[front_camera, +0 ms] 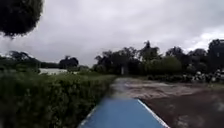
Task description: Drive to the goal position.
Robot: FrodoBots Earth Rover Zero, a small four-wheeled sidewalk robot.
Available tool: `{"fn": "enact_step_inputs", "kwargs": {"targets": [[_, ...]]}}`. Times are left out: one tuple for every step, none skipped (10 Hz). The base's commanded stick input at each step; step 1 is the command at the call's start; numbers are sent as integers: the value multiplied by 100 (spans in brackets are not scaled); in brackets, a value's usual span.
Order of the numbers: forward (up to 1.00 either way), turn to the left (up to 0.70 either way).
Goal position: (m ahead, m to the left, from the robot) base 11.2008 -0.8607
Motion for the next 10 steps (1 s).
{"fn": "enact_step_inputs", "kwargs": {"targets": [[50, 0], [50, 0], [50, 0], [50, 0], [50, 0], [50, 0], [50, 0], [50, 0], [50, 0], [50, 0]]}}
